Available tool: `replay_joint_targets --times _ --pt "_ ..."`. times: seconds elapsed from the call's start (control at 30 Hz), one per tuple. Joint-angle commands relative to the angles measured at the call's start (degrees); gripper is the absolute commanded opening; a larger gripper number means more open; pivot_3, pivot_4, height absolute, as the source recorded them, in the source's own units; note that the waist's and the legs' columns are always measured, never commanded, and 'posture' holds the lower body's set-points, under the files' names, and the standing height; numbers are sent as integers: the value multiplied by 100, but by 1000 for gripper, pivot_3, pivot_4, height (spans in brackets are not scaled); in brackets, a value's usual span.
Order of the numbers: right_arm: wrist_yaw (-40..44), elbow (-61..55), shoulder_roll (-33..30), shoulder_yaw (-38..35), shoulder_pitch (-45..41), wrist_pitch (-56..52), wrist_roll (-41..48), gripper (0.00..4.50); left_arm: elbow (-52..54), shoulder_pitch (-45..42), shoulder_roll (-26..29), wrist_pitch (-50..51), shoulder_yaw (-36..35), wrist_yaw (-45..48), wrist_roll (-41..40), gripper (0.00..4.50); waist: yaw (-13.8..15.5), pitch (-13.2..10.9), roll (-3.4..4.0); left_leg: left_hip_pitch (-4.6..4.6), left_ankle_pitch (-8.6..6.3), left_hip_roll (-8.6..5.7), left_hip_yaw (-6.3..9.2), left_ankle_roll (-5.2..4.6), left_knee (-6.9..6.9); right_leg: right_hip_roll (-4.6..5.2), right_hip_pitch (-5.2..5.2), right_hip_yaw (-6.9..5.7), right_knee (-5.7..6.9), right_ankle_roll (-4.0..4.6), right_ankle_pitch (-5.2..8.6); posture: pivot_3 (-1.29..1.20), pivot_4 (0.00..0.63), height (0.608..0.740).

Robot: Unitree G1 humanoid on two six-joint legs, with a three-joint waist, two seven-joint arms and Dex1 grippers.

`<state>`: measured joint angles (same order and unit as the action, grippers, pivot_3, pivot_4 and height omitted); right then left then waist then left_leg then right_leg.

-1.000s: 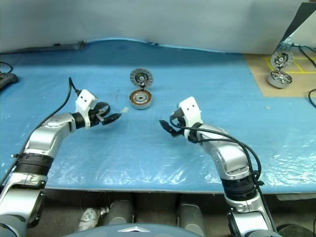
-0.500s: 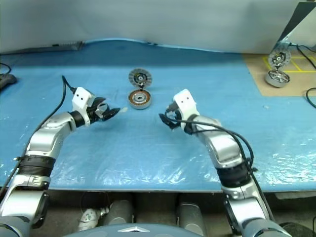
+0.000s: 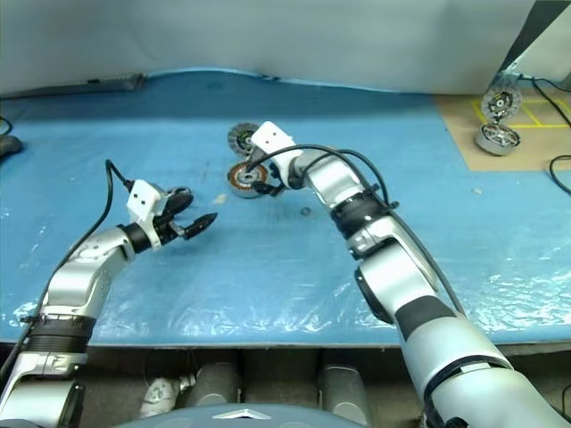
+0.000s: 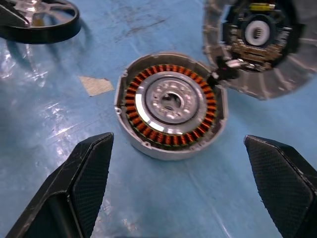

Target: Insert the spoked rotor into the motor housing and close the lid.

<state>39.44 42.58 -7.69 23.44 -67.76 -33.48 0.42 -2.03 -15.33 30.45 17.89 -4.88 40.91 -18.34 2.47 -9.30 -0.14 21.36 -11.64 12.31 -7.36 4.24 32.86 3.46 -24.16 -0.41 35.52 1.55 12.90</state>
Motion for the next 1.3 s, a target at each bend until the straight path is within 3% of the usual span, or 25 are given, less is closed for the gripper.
replay_joint_targets --times 0.03,0.57,0.83,0.93,1.13,1.27,1.3 --pt "288 552 238 46 -456 627 -240 4489 540 179 48 140 -46 -37 -64 4500 1 0 0 1 0 3 0 0 2 0 -2 -3 4 3 2 0 150 740" --pt "-118 2692 926 -310 -933 2448 -986 4489 1411 613 -173 540 -15 -320 -180 4500 -9 -3 5 5 0 38 -1 1 22 -8 -5 -33 22 51 24 0 150 740" --pt "338 2048 587 -1199 -1032 2399 -441 4489 1014 -35 -31 740 -103 -123 -317 4500 34 -9 14 8 0 44 -1 0 26 -10 -5 -40 26 56 25 0 150 740" --pt "301 572 206 -1582 -319 1993 -139 4489 178 -759 13 577 2 30 -165 4500 89 -8 13 12 5 44 -1 -8 37 -9 -4 -42 28 56 24 0 150 740" --pt "-12 -3365 -334 -1837 1866 153 232 4489 -1371 -1966 -24 230 464 663 175 4500 208 -7 10 11 15 43 3 -19 30 -22 2 -37 20 30 8 0 150 740" --pt "-349 -5693 -539 -1979 3376 -953 464 4489 -3009 -3080 24 -399 922 1465 645 4500 236 -9 9 8 14 40 8 -15 25 -26 1 -29 16 25 5 0 150 740" --pt "-490 -6192 -473 -2038 3858 -785 514 4489 -3573 -3464 27 -626 1023 1698 787 4500 223 -9 9 7 10 39 9 -6 25 -25 1 -29 17 24 5 0 150 740"
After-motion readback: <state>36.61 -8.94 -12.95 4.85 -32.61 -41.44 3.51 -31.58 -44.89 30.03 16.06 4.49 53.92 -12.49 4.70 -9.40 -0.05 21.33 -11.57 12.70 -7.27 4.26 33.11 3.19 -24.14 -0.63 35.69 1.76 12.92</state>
